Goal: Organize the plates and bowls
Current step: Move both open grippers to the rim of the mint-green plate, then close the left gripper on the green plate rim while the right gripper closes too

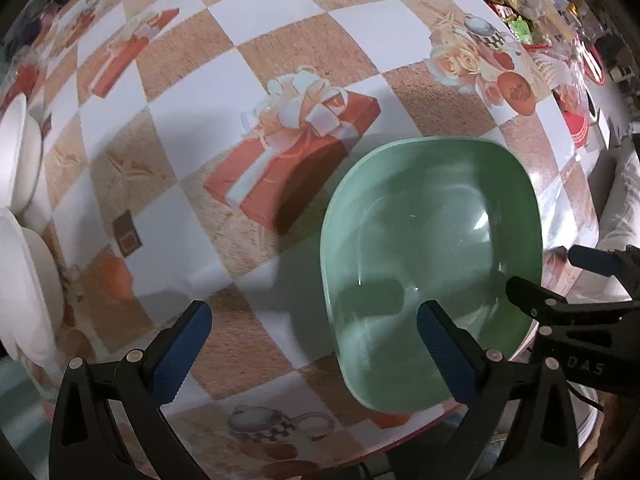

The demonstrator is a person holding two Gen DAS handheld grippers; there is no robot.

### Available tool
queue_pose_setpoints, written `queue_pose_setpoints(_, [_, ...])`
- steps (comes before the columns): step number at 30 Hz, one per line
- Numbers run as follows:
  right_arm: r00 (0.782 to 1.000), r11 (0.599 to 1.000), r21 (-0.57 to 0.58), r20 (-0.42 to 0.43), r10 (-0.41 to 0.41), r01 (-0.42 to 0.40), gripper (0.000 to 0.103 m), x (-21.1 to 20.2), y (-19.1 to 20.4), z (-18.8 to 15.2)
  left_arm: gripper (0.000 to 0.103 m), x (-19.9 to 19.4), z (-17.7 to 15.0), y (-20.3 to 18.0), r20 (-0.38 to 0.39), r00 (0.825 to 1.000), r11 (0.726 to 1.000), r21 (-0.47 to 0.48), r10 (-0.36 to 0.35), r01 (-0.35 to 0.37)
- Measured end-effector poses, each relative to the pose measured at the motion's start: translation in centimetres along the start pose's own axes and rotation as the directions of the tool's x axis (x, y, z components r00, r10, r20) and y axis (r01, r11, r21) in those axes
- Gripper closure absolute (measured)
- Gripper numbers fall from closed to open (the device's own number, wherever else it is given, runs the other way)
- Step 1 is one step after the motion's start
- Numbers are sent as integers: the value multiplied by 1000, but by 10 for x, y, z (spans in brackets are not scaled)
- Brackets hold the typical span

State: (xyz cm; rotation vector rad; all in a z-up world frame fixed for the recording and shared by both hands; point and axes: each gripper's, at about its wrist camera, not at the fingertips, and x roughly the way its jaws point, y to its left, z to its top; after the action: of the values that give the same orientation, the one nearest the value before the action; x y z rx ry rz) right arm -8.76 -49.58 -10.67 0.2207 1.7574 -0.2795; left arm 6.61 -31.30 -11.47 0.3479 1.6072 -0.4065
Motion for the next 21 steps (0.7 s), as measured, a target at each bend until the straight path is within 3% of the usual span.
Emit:
queue_pose_setpoints(6, [998, 997, -42, 23, -60, 61, 14, -5, -1, 14, 1, 5, -1, -16, 14, 999, 999, -15, -29, 29])
queue_pose_setpoints(9, [1000, 999, -30, 23, -20, 20, 14, -8, -9, 20, 1, 3, 1, -31, 48, 999, 999, -35, -10, 12])
queue_pose_setpoints(14, [999, 999, -41, 23, 24, -23, 14, -3, -9, 22, 1, 12, 0, -37, 40, 999, 997, -79, 7, -4])
queue_pose_setpoints(18, [999, 998, -69, 37, 3, -1, 2, 7, -14, 27, 1, 19, -4, -31, 34, 999, 994, -110, 15, -11])
queue_pose_setpoints(21, [998, 991, -129, 60, -17, 24, 2, 7, -10, 28, 1, 20, -15, -28, 32, 999, 989, -144, 29, -24])
